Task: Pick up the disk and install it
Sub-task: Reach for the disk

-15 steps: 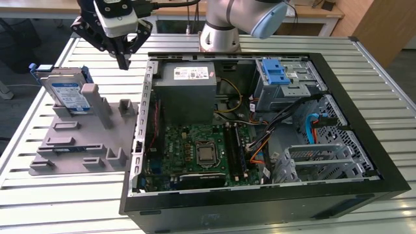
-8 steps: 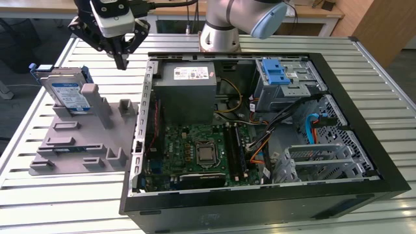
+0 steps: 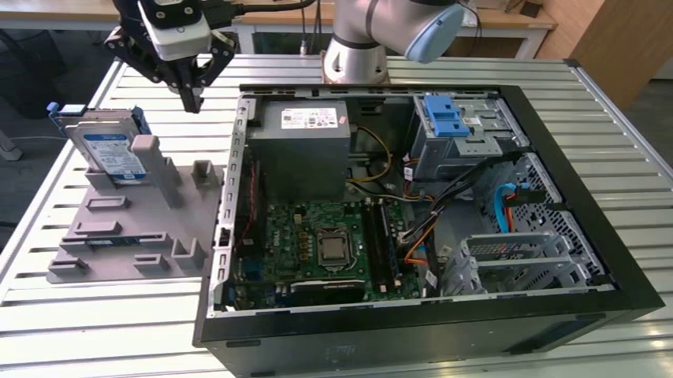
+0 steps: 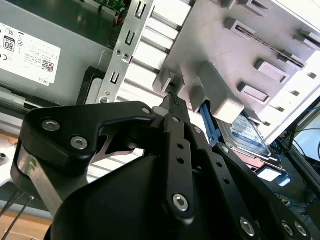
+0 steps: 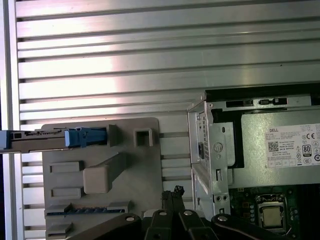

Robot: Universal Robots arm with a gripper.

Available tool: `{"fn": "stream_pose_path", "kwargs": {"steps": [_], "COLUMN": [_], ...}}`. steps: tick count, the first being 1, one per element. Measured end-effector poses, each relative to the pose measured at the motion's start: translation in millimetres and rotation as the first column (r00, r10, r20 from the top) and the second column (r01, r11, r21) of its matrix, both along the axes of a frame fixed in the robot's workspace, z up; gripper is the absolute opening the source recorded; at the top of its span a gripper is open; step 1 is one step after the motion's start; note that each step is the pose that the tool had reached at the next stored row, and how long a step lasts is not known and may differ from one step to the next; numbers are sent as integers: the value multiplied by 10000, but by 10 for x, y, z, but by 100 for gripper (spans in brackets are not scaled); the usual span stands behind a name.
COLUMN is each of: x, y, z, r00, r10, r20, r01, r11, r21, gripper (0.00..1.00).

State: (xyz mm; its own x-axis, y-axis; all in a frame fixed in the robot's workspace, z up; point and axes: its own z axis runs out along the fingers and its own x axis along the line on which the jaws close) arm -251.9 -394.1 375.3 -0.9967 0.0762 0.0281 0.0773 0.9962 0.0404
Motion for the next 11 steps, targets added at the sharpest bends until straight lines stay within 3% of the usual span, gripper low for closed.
{"fn": "stream_pose_path", "kwargs": {"steps": [11], "x": [-72], "y": [3], "z": [-4], "r00": [10000], "r10": [1], "r20": [-1], "r01": [-1], "r11": [10000], "r21": [-1], "gripper": [11]}}
